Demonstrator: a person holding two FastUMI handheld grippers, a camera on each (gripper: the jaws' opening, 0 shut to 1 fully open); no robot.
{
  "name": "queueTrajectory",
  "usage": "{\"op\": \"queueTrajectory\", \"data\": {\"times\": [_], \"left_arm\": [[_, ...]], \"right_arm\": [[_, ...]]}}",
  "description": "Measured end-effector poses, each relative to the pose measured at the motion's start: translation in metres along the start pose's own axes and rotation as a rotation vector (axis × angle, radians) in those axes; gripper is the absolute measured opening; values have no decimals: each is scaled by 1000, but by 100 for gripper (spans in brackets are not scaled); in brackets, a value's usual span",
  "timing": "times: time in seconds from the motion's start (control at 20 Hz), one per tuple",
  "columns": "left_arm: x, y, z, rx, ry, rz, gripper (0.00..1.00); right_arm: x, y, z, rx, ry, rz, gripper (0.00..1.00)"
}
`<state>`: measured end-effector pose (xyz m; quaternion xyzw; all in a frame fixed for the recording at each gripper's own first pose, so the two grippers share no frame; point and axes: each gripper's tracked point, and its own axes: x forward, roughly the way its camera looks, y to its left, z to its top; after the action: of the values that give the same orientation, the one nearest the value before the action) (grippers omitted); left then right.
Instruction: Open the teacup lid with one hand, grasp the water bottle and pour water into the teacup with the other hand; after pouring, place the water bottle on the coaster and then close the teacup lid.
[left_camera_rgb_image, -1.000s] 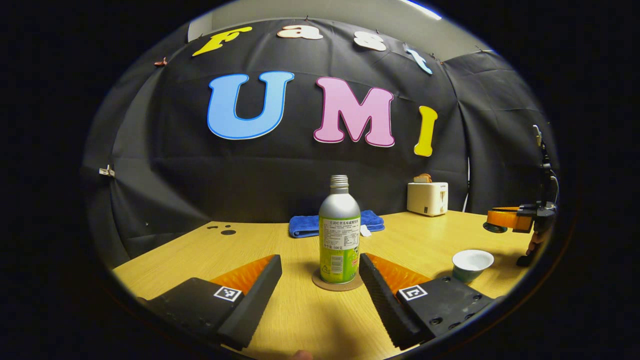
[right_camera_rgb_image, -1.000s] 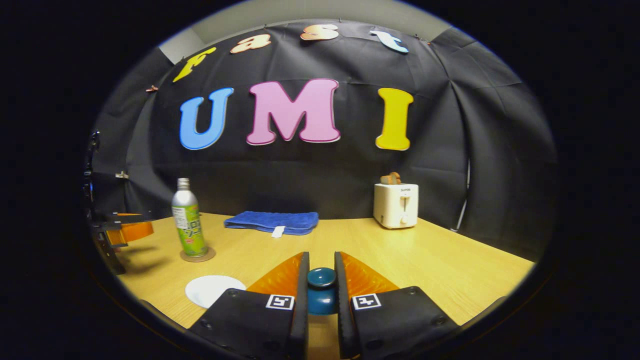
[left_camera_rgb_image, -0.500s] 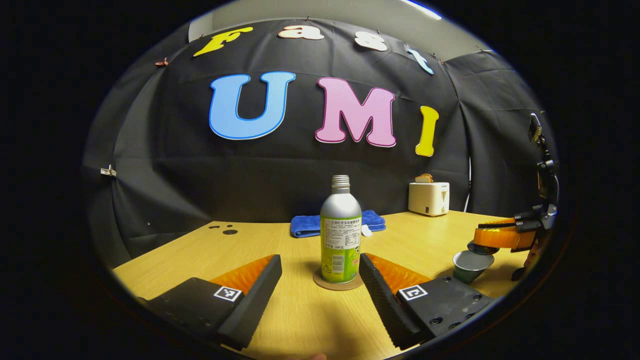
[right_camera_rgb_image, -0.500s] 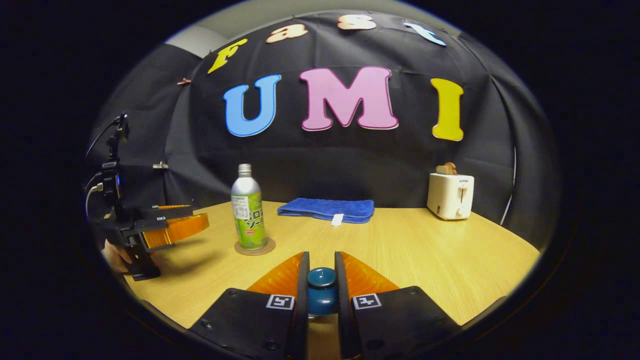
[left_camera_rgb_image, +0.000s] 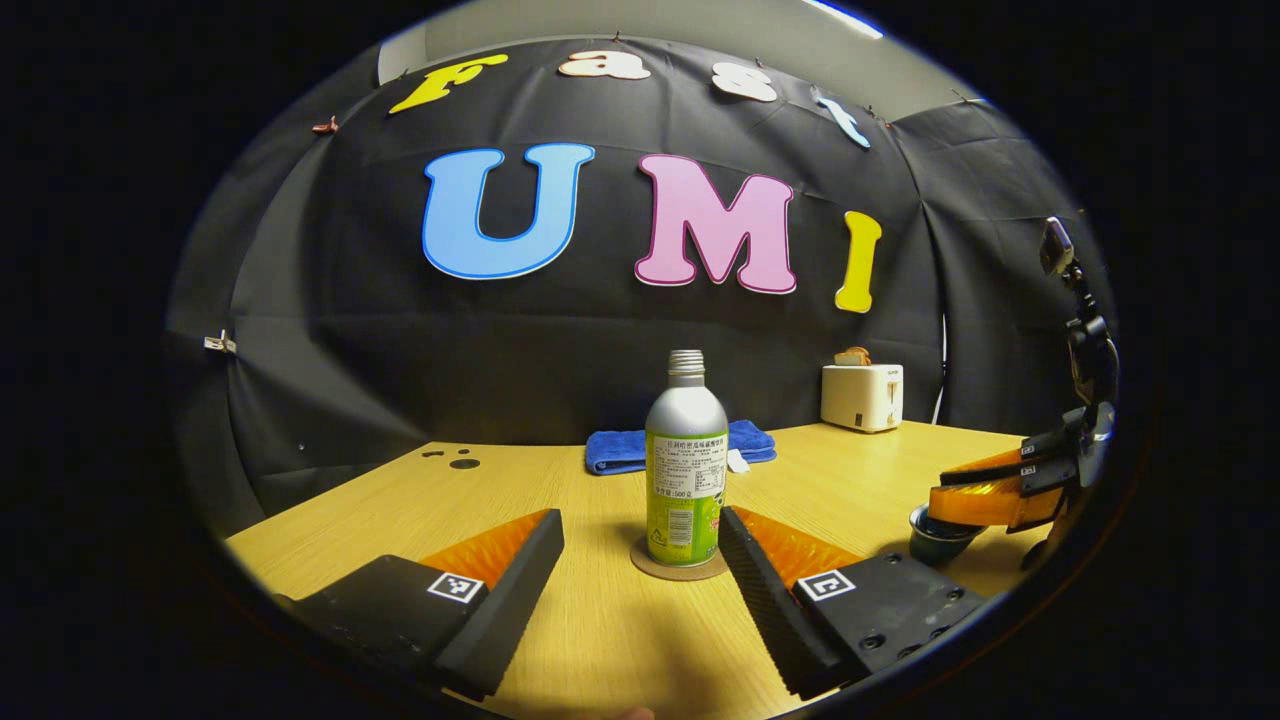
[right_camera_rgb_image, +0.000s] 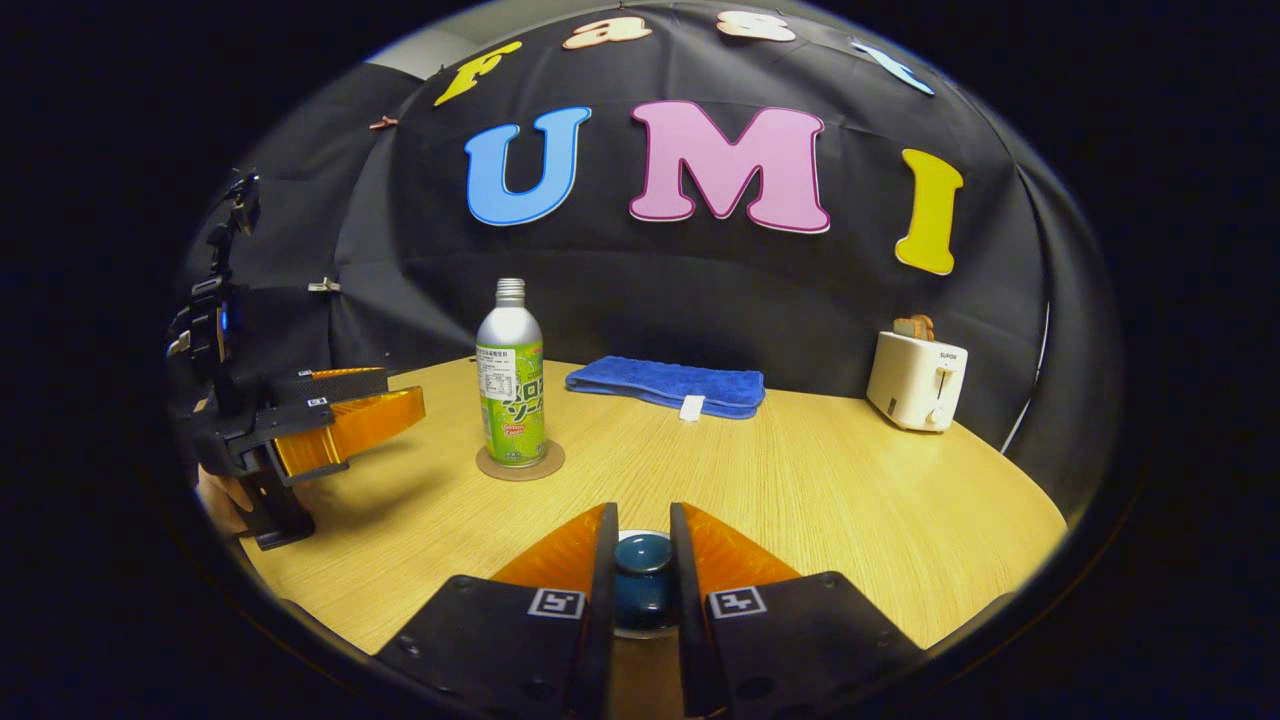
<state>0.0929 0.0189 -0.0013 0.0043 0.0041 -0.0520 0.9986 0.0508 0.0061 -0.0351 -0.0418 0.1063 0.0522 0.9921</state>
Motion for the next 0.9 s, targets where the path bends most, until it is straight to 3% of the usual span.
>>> {"op": "queueTrajectory", "data": {"times": [0.05,0.3,0.4,0.45,0.5,0.75,0.8,0.9], "left_arm": [[0,0,0,0,0,1,98],[-1,1,0,-1,1,13,98],[-3,0,1,-2,2,16,98],[-4,-1,0,-3,2,16,98],[-5,-3,0,-3,2,17,98],[-12,-10,0,-4,3,50,98],[-13,-9,0,-4,4,69,98],[-17,-10,0,-5,5,111,98]], "right_arm": [[0,0,0,5,1,2,26],[-3,-1,6,31,-37,10,39],[-7,-1,11,40,-70,18,36],[-10,-2,14,49,-96,20,41],[-13,-4,17,60,-126,20,52],[-23,-18,27,72,-218,-37,60],[-23,-18,26,72,-221,-39,73],[-23,-23,28,73,-220,-53,83]]}}
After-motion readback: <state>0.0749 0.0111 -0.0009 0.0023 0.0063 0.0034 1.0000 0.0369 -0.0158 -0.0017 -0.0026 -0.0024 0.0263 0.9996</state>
